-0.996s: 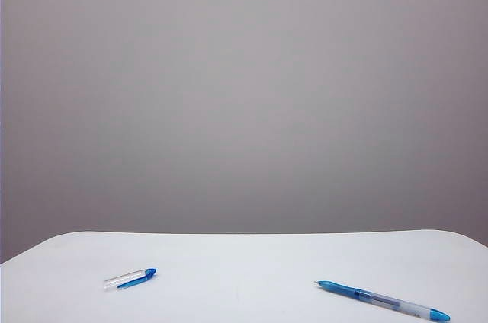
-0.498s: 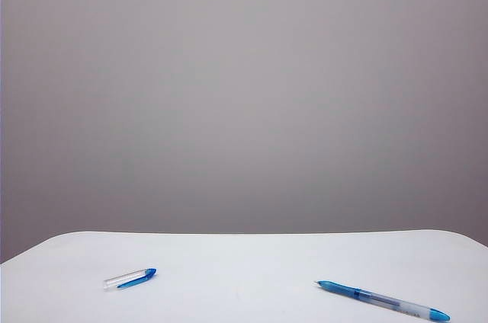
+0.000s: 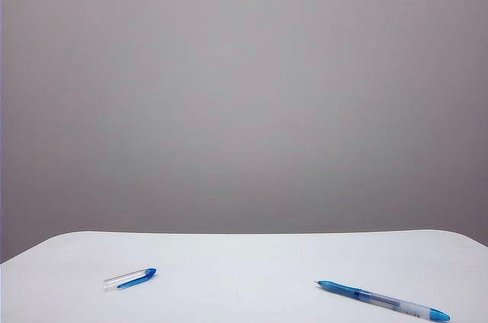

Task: Pick up the pen and remove the cap.

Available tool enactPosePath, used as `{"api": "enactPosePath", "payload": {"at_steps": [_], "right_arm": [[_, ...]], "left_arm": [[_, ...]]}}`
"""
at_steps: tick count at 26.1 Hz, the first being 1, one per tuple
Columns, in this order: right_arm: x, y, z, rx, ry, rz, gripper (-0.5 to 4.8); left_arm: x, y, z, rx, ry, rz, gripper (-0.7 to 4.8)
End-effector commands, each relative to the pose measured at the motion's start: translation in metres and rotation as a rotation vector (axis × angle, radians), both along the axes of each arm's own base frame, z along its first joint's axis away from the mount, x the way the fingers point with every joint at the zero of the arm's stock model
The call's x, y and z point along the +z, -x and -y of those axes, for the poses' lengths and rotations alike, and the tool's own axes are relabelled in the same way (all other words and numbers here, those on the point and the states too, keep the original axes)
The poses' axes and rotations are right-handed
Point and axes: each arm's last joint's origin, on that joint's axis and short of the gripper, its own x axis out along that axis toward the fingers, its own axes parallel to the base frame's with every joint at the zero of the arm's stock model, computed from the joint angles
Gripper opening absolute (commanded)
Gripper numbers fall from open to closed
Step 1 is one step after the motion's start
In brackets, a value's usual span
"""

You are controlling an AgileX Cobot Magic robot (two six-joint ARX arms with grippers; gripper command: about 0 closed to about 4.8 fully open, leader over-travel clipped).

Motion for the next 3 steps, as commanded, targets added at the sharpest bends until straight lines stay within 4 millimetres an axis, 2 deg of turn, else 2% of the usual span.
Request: {"api": "enactPosePath", "payload": {"at_steps": [1,3], "right_arm": [[-0.0019,-0.0003,-0.0001,0.001,-0.004,-0.004,0.0],[-0.0019,-0.0003,-0.0001,0.001,-0.004,-0.004,0.0]], "left_arm": [[-0.0011,0.0002,0.0001,-0.005,-0.001,-0.01,-0.01],[-0.0011,0.0002,0.0001,-0.005,-0.001,-0.01,-0.01]]}}
